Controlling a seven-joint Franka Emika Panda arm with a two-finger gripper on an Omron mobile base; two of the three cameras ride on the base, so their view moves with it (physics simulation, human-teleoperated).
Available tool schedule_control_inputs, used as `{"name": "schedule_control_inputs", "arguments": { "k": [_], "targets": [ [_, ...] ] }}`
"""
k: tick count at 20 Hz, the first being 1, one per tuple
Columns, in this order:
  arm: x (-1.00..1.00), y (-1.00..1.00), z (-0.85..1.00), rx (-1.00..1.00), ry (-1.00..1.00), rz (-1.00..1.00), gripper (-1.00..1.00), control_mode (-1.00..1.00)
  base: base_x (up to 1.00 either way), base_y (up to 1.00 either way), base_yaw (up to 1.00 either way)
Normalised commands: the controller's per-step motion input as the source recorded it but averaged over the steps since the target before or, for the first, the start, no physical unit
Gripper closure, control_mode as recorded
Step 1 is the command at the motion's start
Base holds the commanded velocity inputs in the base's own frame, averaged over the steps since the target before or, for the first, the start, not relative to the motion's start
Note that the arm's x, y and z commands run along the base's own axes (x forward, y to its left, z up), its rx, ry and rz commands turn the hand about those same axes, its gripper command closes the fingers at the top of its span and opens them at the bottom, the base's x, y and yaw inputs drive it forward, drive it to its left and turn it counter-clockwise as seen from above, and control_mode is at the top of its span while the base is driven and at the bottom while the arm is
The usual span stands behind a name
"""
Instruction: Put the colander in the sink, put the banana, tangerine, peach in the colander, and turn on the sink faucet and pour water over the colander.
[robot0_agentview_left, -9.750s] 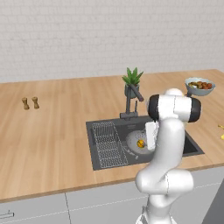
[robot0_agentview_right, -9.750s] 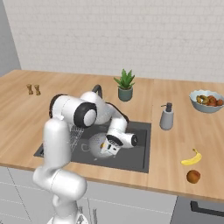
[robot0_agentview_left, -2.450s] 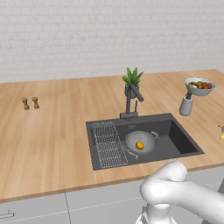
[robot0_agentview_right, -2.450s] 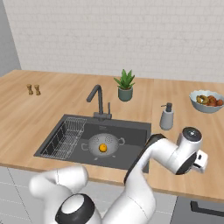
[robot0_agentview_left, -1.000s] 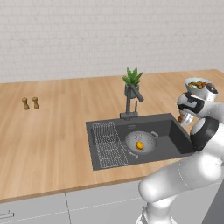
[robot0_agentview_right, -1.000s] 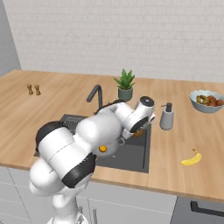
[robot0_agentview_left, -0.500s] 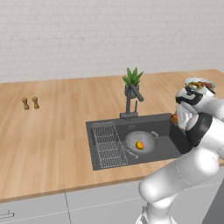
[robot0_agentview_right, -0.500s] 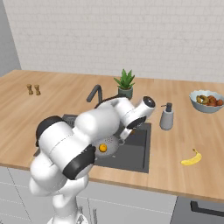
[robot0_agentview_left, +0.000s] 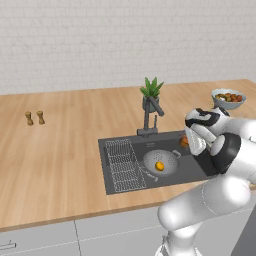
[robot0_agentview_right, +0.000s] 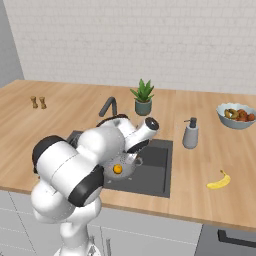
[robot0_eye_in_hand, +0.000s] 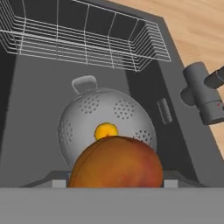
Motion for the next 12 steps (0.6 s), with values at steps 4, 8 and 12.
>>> {"name": "schedule_control_inputs", "arguments": {
  "k": [4,8,12],
  "targets": [
    [0.00,0.43,-0.51,-0.03,-0.11,0.13,1.00,-1.00,0.00,0.00,0.00],
    [0.16,0.17,-0.45,-0.03,0.05,0.04,1.00,-1.00,0.00,0.00,0.00],
    [0.51,0.00,-0.34,-0.01,0.26,0.00,1.00,-1.00,0.00,0.00,0.00]
  ]
}}
